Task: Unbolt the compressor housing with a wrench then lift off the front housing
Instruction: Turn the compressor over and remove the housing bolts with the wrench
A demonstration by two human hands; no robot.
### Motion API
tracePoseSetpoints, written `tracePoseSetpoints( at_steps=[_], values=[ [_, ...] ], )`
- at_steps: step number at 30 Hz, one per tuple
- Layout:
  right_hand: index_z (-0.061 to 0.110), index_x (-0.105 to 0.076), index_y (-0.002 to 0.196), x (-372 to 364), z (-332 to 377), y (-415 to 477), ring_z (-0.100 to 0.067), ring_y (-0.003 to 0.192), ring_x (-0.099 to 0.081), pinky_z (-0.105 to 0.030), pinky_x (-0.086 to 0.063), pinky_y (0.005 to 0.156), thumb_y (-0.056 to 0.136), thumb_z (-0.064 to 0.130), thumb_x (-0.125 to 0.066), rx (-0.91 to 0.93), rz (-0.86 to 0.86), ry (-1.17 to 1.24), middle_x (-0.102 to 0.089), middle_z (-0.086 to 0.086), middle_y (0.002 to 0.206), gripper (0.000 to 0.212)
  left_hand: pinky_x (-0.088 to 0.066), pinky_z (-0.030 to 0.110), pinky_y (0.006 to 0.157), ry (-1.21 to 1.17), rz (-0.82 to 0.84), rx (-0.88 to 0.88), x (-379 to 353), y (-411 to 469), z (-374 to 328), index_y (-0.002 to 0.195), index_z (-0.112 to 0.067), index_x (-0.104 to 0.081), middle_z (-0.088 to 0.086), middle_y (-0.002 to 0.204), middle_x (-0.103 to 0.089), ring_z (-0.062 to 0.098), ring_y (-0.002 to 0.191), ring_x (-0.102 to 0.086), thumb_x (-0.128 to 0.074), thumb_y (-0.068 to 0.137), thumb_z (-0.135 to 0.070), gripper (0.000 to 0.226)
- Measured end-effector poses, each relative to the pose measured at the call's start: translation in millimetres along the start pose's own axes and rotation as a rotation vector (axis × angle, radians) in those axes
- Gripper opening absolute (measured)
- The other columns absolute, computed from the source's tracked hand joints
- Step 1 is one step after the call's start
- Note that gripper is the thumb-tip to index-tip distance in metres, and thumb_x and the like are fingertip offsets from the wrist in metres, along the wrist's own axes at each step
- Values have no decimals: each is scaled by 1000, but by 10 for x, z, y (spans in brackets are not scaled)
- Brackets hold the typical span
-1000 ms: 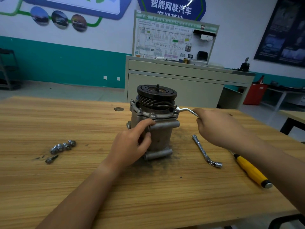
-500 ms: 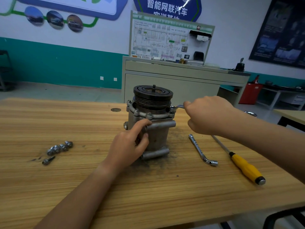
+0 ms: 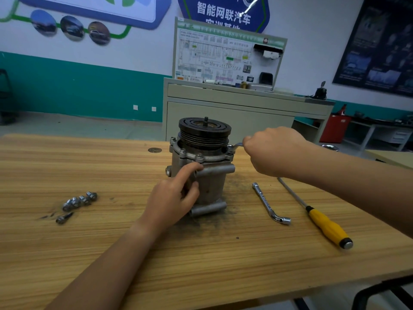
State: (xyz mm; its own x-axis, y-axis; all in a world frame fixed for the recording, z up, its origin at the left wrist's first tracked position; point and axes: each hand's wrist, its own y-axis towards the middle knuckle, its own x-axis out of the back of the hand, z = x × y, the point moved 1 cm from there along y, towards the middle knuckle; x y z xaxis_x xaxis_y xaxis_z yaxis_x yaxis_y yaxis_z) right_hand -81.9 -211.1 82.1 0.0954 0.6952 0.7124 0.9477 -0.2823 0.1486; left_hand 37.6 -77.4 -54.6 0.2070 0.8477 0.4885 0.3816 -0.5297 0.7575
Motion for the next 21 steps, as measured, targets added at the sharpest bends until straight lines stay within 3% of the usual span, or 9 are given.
tracePoseSetpoints(
  at_steps=[9,14,21],
  values=[
    [7,-51,111,20,69,-36,-14,46,-29,-24,-22,38,91,2,-48,33,-12,-78,-31,0,60,21,-42,29,40,-5,16,9,-5,4,-2,119,-15,-56,-1,59,-57,13,45,-50,-61,87,-5,35],
    [11,-49,108,-130,-42,-3,-10,50,-37,-22,-32,43,95,24,-41,13,-5,65,-36,3,61,20,-44,33,41,5,2,12,-3,2,-4,120,-17,-56,1,59,-58,13,45,-50,-60,88,-8,33],
    [13,-44,99,-245,-102,38,-9,46,-37,-22,-26,39,93,31,-40,50,-50,57,-39,4,58,19,-45,38,39,31,15,-2,13,4,-6,121,-15,-56,2,58,-58,14,43,-50,-57,87,-13,34]
  ],
)
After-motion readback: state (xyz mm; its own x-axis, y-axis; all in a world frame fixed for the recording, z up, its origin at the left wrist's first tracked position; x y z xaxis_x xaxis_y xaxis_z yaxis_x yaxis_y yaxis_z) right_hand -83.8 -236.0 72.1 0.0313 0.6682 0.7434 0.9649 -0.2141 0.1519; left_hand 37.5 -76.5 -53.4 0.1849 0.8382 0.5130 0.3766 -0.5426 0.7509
